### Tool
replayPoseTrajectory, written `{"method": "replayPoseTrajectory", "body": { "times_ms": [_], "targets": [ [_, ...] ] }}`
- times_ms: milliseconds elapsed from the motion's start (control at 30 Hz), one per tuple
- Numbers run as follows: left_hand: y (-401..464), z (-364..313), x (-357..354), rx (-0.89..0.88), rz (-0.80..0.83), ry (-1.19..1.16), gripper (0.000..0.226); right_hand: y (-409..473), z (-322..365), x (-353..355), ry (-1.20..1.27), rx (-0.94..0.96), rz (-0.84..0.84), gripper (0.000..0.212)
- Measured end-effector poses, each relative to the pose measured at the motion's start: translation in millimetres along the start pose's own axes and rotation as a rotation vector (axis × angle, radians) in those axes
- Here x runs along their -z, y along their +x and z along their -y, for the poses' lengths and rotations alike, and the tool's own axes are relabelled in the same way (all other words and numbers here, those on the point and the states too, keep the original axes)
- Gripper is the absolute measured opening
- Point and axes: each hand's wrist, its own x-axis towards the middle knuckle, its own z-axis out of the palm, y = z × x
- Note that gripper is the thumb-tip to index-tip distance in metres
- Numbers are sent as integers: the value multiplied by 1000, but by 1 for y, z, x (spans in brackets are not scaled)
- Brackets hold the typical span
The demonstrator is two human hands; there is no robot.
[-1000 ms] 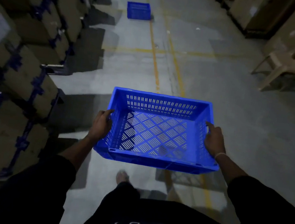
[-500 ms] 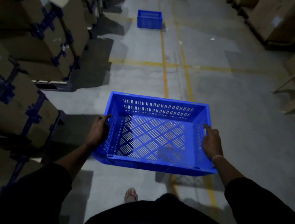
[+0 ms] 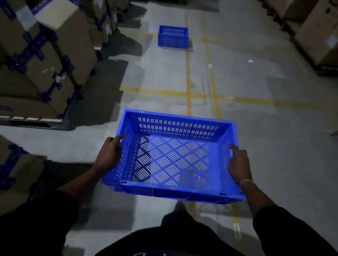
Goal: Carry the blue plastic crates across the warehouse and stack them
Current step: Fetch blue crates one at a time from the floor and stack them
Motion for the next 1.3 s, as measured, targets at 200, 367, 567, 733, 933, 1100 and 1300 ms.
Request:
{"method": "replayPoseTrajectory", "body": {
  "times_ms": [200, 367, 567, 733, 933, 1100, 1300],
  "targets": [
    [134, -32, -5, 8, -69, 1, 50, 149, 23, 20, -18, 52, 4, 55],
    [234, -40, -11, 37, -79, -31, 48, 262, 46, 19, -16, 72, 21, 56],
    [378, -15, -26, 57, -64, -64, 52, 402, 78, -18, -29, 52, 25, 56],
    [503, 12, -26, 72, -50, -72, 53, 517, 117, -53, -43, 35, 22, 55],
    [656, 27, -4, 57, -32, -79, 53, 647, 173, -78, -1, 41, 1, 57],
    [782, 37, -2, 0, -61, -19, 54, 759, 196, -100, 6, 50, -15, 56],
    [931, 40, -22, -10, -65, -8, 54, 913, 218, -129, 12, 68, -19, 57]
  ]
}}
